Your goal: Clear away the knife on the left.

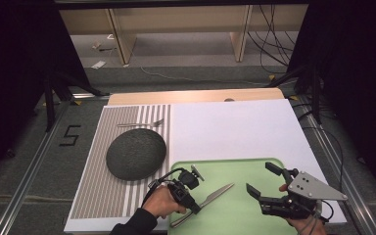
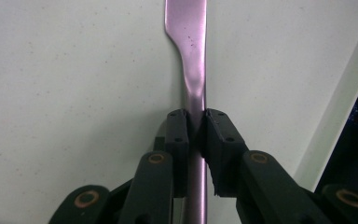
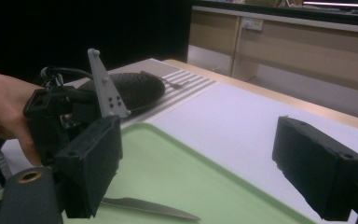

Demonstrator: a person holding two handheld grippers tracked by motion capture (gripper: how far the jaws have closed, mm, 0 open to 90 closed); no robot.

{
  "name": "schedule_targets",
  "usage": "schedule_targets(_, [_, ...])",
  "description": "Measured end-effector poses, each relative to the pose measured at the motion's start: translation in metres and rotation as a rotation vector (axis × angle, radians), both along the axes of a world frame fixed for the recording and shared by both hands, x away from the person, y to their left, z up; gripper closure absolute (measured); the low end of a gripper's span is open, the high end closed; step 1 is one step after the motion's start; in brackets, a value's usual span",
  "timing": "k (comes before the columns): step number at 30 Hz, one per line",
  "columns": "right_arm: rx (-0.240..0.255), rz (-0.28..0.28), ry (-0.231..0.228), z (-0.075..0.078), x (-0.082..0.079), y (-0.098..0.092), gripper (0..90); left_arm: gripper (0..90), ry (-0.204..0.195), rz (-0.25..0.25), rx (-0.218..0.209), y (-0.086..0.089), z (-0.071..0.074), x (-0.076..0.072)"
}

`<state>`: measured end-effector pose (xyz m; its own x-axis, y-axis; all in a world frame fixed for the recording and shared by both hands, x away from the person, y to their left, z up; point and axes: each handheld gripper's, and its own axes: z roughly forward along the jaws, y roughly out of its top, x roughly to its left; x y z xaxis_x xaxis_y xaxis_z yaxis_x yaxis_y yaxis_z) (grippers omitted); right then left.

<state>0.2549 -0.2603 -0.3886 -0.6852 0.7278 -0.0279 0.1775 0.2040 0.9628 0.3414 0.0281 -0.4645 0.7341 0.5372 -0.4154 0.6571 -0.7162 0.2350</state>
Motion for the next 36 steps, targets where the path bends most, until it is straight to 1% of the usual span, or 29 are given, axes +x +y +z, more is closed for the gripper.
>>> schedule_targets(2, [0.005,0.000,0.002,0.000,0.001,0.000,16.8,78.6,-0.001,-0.004,0.000,0.000,0.000,0.000])
schedule_targets(4, [0.003,-0.001,0.005,-0.001,0.001,0.000,16.8,77.8,-0.009,-0.012,0.002,0.000,0.001,-0.001])
schedule_targets(6, [0.000,0.000,0.002,0.000,0.000,0.000,16.8,73.1,-0.027,-0.003,-0.003,0.001,0.004,-0.001])
schedule_targets(8, [-0.001,0.000,0.001,0.000,0.000,0.000,16.8,66.4,-0.060,0.018,-0.019,0.001,0.009,-0.002])
schedule_targets(9, [-0.001,0.000,0.003,0.000,0.001,0.000,16.8,63.6,-0.074,0.020,-0.033,0.001,0.012,-0.002])
schedule_targets(11, [-0.002,0.000,0.001,0.000,0.001,0.001,16.8,59.3,-0.097,0.014,-0.052,-0.002,0.016,-0.004])
schedule_targets(12, [-0.002,0.001,0.001,0.000,0.001,0.001,16.8,57.6,-0.123,0.003,-0.071,-0.004,0.018,-0.005])
schedule_targets(13, [0.000,0.000,0.002,-0.001,0.001,0.001,16.8,56.0,-0.139,0.004,-0.082,-0.007,0.019,-0.006])
schedule_targets(14, [0.000,-0.002,0.003,-0.001,0.001,0.001,16.8,56.0,-0.153,-0.004,-0.084,-0.010,0.020,-0.006])
schedule_targets(15, [0.000,-0.002,0.004,-0.001,0.001,0.001,16.8,56.4,-0.162,-0.010,-0.089,-0.013,0.020,-0.006])
schedule_targets(17, [0.000,-0.004,0.004,-0.001,0.001,0.001,16.9,66.3,-0.136,-0.023,-0.120,-0.017,0.018,-0.003])
schedule_targets(19, [-0.002,-0.005,0.005,-0.001,0.002,0.001,16.8,70.5,-0.125,-0.015,-0.135,-0.021,0.014,0.001])
schedule_targets(20, [-0.003,-0.005,0.004,-0.001,0.002,0.001,16.8,72.6,-0.121,-0.026,-0.139,-0.023,0.012,0.003])
schedule_targets(22, [-0.003,-0.003,0.004,-0.001,0.002,0.001,16.8,73.2,-0.112,-0.036,-0.144,-0.028,0.009,0.004])
schedule_targets(23, [-0.004,-0.004,0.004,-0.001,0.002,0.001,16.8,73.9,-0.116,-0.043,-0.146,-0.030,0.008,0.005])
schedule_targets(28, [0.002,-0.004,0.006,-0.001,0.002,0.001,16.8,80.9,-0.122,-0.070,-0.135,-0.042,0.002,0.005])
schedule_targets(29, [0.002,-0.004,0.005,-0.001,0.002,0.001,16.8,83.9,-0.126,-0.075,-0.132,-0.045,0.001,0.006])
schedule_targets(30, [0.000,-0.003,0.005,-0.001,0.002,0.001,16.8,86.2,-0.117,-0.078,-0.128,-0.047,0.000,0.006])
schedule_targets(31, [-0.002,-0.002,0.005,-0.001,0.002,0.001,16.8,89.2,-0.119,-0.078,-0.122,-0.049,-0.002,0.007])
schedule_targets(32, [-0.003,-0.002,0.003,-0.001,0.002,0.001,16.8,89.5,-0.132,-0.078,-0.116,-0.051,-0.002,0.007])
schedule_targets(34, [-0.001,-0.002,0.004,-0.001,0.002,0.001,16.8,89.5,-0.142,-0.091,-0.105,-0.054,-0.003,0.008])
schedule_targets(36, [-0.001,-0.002,0.003,-0.001,0.002,0.001,16.8,89.6,-0.153,-0.073,-0.115,-0.057,-0.004,0.010])
